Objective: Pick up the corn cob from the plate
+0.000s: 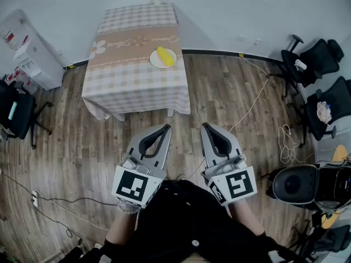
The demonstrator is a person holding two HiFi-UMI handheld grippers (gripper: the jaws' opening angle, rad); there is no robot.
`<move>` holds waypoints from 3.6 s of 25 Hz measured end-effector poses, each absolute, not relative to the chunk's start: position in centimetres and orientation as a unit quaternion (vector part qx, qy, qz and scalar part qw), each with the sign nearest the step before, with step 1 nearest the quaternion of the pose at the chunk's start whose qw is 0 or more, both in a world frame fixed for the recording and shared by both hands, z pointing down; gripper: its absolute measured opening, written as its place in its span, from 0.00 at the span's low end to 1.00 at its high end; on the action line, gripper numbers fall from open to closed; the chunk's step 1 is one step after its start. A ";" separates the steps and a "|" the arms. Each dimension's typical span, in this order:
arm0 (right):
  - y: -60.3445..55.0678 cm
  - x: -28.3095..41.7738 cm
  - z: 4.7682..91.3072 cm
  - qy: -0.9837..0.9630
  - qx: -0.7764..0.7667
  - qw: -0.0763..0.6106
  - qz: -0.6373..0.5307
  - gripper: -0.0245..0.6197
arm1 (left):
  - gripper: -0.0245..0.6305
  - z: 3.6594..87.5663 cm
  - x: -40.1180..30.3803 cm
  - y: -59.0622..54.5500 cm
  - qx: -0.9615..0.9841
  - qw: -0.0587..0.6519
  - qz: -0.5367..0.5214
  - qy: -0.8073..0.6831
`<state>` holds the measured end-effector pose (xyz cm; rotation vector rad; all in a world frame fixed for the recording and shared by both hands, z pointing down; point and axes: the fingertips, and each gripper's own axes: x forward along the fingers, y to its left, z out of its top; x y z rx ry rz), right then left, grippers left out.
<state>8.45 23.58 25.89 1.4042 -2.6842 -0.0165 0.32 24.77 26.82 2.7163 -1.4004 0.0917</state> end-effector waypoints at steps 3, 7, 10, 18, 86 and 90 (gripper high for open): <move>23.6 8.2 26.0 -0.885 0.462 0.056 -0.004 0.10 | 0.06 27.0 -0.1 24.8 0.886 0.038 0.032 -0.460; 23.6 7.9 26.1 -0.887 0.459 0.057 -0.004 0.10 | 0.06 27.2 -0.9 24.4 0.885 0.002 0.022 -0.466; 23.6 7.8 26.1 -0.887 0.458 0.057 -0.004 0.10 | 0.06 27.3 -0.8 24.6 0.885 0.013 0.026 -0.465; 24.4 7.8 25.7 -0.889 0.456 0.049 -0.006 0.10 | 0.06 27.2 -0.6 25.1 0.886 0.010 0.023 -0.463; 17.5 4.4 27.3 -0.898 0.437 0.046 -0.007 0.10 | 0.06 28.9 -5.5 19.3 0.867 -0.005 0.030 -0.498; 14.7 5.0 27.2 -0.901 0.431 0.045 -0.006 0.10 | 0.06 28.6 -4.8 16.7 0.864 -0.007 0.029 -0.502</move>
